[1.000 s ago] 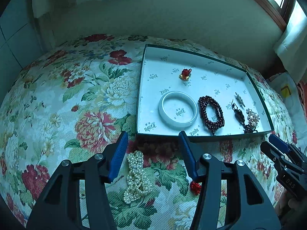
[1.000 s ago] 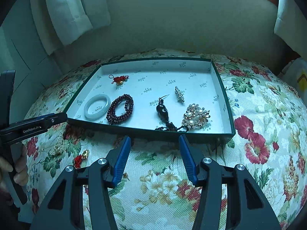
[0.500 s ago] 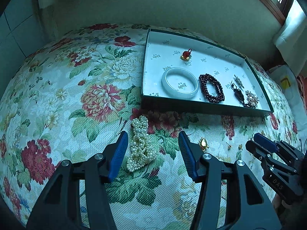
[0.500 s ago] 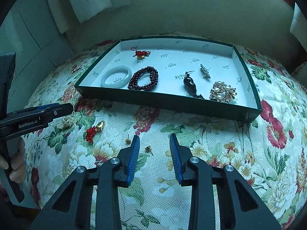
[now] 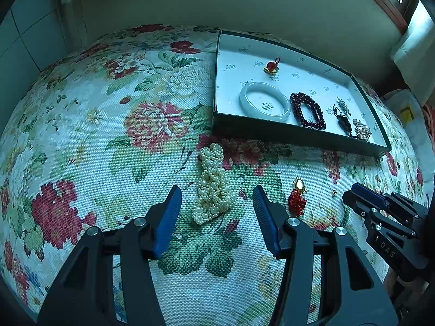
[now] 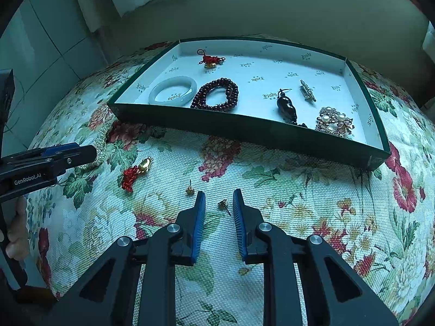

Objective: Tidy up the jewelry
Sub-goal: 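Move the left tool to the pearl cluster while the right tool approaches a gold earring stud, then close the left gripper on the pearl cluster while the right closes on the gold earring stud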

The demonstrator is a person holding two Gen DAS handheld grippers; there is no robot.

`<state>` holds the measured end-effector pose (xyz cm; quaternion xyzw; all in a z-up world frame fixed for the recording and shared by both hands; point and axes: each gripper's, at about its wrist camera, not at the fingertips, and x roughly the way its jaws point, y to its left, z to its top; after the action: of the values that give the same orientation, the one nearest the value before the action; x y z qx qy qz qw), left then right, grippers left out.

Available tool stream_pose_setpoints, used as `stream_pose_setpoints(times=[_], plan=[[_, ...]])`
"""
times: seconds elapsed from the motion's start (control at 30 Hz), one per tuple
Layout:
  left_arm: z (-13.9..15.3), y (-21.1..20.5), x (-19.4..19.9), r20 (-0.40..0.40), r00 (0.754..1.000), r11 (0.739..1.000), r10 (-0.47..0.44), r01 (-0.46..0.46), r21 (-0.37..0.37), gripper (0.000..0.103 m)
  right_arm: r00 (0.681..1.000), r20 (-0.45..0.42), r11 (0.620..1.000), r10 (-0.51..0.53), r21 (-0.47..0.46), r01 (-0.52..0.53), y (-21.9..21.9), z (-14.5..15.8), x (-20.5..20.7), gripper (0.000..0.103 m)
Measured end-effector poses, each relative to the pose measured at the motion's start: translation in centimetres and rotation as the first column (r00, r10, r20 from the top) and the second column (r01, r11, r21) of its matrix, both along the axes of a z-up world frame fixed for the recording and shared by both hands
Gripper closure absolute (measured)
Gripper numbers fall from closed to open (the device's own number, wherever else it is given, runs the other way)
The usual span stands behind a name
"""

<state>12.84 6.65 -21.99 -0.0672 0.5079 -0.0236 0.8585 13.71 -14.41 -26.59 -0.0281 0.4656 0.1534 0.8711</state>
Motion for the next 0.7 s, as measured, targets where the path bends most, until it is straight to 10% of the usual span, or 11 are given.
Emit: stream_pose_setpoints(times=[0.7], plan=[[-0.54,0.29,0.28,-0.003,1.0,1.0,0.009,-0.009,0.012,0.049,1.0,0.02,1.0,-0.018,-0.01,0.018,-0.91,0.29,0.04,0.095]])
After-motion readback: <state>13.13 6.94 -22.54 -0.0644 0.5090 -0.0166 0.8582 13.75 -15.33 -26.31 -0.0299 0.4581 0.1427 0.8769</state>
